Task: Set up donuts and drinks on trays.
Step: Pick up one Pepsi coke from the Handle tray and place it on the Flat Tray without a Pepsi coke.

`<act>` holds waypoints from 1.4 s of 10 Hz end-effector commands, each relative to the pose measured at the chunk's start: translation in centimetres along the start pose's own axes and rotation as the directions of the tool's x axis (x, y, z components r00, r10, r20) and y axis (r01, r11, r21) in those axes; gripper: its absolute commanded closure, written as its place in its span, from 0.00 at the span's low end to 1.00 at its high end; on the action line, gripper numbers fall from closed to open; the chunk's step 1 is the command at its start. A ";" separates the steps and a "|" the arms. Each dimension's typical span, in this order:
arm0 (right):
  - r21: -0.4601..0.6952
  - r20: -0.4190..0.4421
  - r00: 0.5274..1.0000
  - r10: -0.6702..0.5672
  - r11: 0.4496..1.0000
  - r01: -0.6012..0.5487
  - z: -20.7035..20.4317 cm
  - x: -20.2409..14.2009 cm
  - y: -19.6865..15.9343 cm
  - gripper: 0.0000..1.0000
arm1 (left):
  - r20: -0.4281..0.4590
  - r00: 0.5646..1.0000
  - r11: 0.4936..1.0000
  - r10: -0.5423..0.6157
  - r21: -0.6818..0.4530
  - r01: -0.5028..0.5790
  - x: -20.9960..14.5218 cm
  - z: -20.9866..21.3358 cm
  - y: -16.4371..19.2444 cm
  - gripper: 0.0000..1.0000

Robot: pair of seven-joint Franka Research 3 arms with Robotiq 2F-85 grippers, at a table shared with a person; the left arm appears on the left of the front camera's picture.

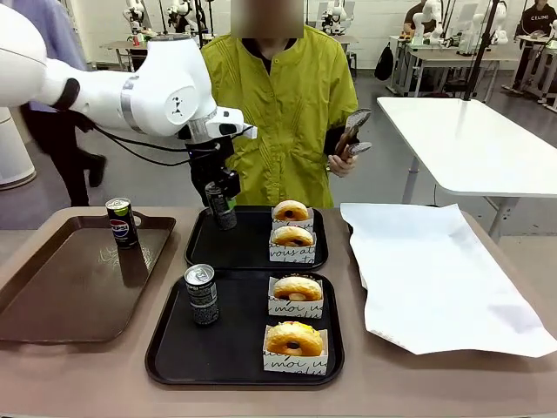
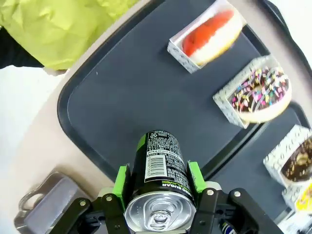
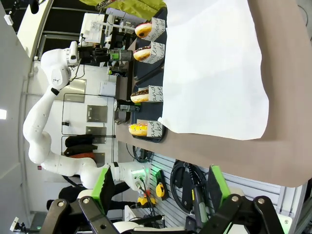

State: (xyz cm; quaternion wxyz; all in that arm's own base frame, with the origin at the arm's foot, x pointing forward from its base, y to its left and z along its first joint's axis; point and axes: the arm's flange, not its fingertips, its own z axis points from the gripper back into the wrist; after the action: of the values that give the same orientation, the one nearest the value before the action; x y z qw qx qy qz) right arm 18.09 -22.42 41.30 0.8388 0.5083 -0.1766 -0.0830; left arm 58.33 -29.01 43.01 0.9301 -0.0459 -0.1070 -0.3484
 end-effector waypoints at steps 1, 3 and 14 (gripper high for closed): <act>0.023 0.010 1.000 0.014 1.000 -0.014 -0.2 0.0 0.0 0.00 | -0.006 0.999 0.998 0.040 0.042 -0.039 2.2 -1.3 0.5 0.42; 0.023 0.010 1.000 0.014 1.000 -0.014 -0.2 0.0 0.0 0.00 | -0.080 0.995 0.998 0.057 0.043 -0.054 3.3 -3.1 0.8 0.42; 0.023 0.010 1.000 0.014 1.000 -0.014 -0.2 0.0 0.0 0.00 | -0.171 0.985 0.999 0.026 0.036 -0.021 0.4 0.4 -1.6 0.00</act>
State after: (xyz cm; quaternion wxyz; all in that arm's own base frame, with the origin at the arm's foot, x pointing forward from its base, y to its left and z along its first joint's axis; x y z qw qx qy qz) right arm 18.09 -22.42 41.29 0.8388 0.5084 -0.1764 -0.0832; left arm 60.32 -31.30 42.90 0.9411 -0.0178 -0.0250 -0.3369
